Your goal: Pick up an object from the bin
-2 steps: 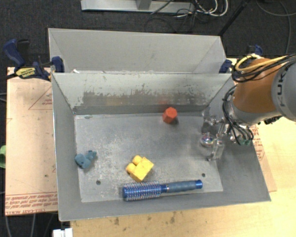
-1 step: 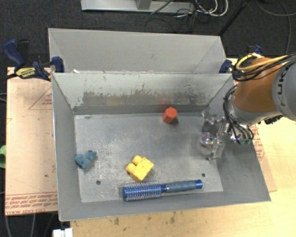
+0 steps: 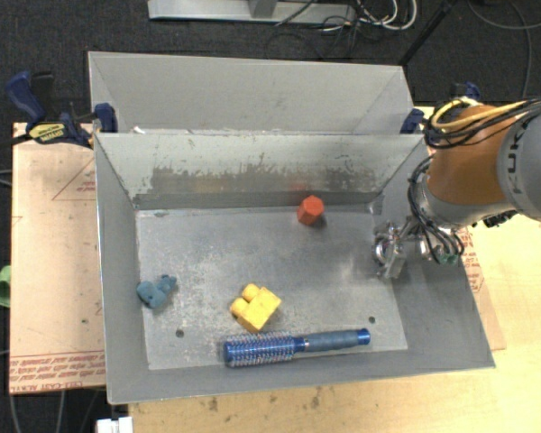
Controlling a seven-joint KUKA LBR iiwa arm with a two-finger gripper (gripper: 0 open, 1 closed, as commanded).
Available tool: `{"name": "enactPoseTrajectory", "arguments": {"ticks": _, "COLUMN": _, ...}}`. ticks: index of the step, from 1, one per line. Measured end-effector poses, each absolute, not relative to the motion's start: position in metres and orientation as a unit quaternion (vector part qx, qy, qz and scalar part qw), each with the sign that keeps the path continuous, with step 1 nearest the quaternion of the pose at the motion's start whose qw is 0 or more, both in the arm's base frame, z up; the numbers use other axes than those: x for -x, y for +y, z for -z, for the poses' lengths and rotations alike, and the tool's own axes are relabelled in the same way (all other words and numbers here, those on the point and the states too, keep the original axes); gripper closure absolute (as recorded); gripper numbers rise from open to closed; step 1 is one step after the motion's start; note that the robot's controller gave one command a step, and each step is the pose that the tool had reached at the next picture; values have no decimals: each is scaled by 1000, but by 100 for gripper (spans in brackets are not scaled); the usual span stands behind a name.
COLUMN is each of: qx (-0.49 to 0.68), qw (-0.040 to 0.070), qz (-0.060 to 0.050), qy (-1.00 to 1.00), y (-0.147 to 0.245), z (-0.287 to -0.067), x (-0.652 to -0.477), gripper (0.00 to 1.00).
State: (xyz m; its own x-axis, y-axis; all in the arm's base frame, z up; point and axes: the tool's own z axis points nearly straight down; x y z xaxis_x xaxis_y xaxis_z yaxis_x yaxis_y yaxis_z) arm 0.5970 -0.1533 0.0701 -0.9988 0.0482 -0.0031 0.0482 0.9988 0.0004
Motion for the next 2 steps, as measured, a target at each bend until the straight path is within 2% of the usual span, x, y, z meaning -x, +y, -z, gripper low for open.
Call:
{"name": "enactPoseTrajectory", "arguments": {"ticks": 1, "qx": -24, "qw": 4, "qz": 0, "qy": 1000, "y": -153, "z": -111, "x": -599, "gripper": 100}}
{"name": "enactPoseTrajectory", "arguments": {"ticks": 2, "qx": -24, "qw": 6, "qz": 1, "qy": 1000, "y": -153, "z": -186, "x": -602, "gripper": 100}}
